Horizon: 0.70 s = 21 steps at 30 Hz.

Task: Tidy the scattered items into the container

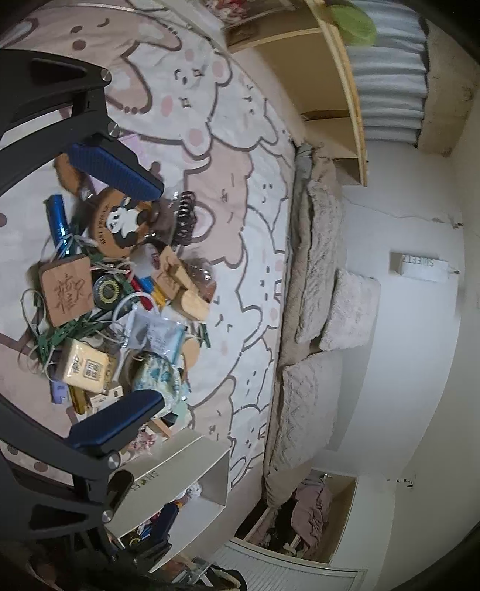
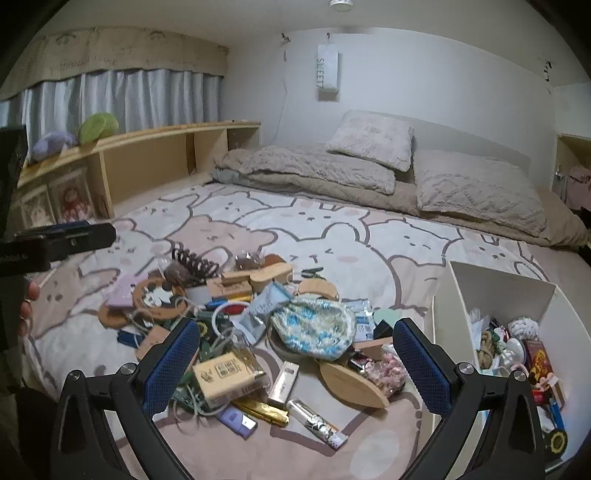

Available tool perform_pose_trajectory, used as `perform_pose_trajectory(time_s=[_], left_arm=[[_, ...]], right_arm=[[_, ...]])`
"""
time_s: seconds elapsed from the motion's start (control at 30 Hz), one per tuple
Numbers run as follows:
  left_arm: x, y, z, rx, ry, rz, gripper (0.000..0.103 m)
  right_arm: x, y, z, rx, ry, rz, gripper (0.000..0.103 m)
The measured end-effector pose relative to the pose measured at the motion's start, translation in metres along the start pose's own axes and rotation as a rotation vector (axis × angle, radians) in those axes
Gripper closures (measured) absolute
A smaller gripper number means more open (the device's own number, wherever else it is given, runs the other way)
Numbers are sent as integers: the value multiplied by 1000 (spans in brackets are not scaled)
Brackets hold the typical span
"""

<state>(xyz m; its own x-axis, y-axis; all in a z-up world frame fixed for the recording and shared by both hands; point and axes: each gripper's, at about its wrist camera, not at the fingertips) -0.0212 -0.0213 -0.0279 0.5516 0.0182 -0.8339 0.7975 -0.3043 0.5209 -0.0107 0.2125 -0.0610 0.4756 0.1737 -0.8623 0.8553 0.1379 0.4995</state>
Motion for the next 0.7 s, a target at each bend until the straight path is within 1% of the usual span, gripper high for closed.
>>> perform_pose_trajectory(time_s=[0.3,0.4,0.47,0.6,0.67,0.7], left_arm=[[44,-25,1,68,22,107,2],[58,-33,1,71,34,139,3],[68,-39,1,70,43,167,7],[78,-46,-1,67,41,192,7],[81,-49,-3,78,38,204,17],[83,-51,-5,85,35,215,19]], right_arm=[[36,-25,16,-15,64,71,0],[45,-29,22,-17,92,85,0],[50,-31,26,-22,108,94,0],[55,-35,28,-30,119,104,0],[58,-37,27,-34,112,115,0],[60,-38,27,-35,107,121,0]])
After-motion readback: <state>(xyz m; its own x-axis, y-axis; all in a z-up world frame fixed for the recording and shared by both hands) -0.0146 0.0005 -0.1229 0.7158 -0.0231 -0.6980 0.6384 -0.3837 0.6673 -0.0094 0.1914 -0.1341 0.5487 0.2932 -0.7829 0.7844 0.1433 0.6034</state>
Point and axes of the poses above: each gripper's, at about its wrist camera, not at the fingertips, and y roughly against the way its jaws point, z to its left, x to its underside, and after that the axes turned 8 degrees about x, right-handed
